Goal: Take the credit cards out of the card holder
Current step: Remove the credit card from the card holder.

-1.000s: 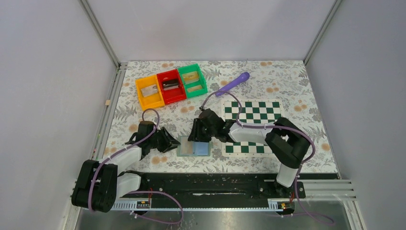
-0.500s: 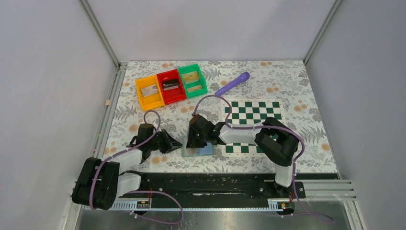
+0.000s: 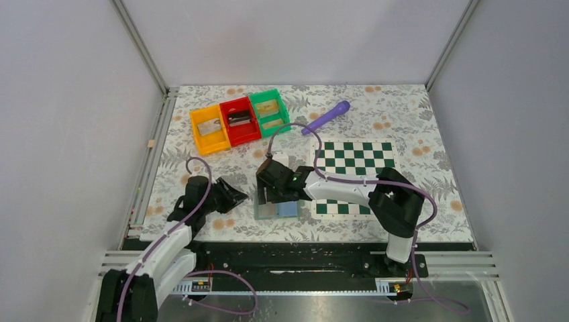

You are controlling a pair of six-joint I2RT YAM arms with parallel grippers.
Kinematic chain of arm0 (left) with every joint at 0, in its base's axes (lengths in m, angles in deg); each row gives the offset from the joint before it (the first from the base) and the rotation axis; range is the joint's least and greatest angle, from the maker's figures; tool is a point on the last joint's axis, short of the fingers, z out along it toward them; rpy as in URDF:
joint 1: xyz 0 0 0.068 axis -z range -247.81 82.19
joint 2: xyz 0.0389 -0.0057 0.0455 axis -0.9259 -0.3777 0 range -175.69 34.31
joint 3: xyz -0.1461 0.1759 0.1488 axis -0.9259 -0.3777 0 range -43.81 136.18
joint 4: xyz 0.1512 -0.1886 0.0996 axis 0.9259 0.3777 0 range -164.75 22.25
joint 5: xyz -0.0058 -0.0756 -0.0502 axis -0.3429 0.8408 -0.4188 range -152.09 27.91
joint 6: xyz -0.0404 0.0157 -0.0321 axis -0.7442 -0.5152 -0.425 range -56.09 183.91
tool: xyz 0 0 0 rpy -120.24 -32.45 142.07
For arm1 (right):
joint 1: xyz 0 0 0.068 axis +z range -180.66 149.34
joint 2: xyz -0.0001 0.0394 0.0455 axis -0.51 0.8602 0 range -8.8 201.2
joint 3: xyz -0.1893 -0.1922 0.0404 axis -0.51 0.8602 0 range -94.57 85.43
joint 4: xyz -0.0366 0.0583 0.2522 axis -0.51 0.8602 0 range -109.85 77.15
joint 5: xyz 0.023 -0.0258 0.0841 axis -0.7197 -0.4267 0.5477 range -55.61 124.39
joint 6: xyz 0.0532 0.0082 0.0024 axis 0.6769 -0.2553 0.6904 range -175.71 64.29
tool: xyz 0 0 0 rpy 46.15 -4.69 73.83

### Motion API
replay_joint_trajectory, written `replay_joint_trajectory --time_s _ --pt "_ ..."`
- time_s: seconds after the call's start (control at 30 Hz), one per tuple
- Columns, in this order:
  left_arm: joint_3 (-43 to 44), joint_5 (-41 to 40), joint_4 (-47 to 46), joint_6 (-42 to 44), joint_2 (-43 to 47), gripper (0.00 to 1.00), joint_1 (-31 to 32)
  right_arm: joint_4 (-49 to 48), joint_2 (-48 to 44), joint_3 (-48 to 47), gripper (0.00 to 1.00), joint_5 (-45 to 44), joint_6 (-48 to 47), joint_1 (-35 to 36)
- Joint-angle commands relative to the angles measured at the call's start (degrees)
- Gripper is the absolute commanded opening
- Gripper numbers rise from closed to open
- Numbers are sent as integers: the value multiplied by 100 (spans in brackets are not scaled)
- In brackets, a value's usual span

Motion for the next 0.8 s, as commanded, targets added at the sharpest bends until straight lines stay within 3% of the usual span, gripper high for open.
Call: replay_joint_trajectory --time_s 0.0,0.13,0.33,0.6,0.77 --pt "17 -983 578 -136 719 32 -21 532 166 -432 79 -624 72 190" --pt "73 -1338 936 -108 1090 35 -46 990 522 -895 85 -990 169 344" --pt "-67 -1530 1113 -245 1443 36 -68 1482 1095 -1524 87 -1315 277 489" --pt "-178 -1547 1043 -362 1653 37 -69 1624 1514 -1762 81 -1438 276 555" --pt "-200 -1468 867 -358 1447 37 -77 1569 1572 -1715 71 -1402 233 562"
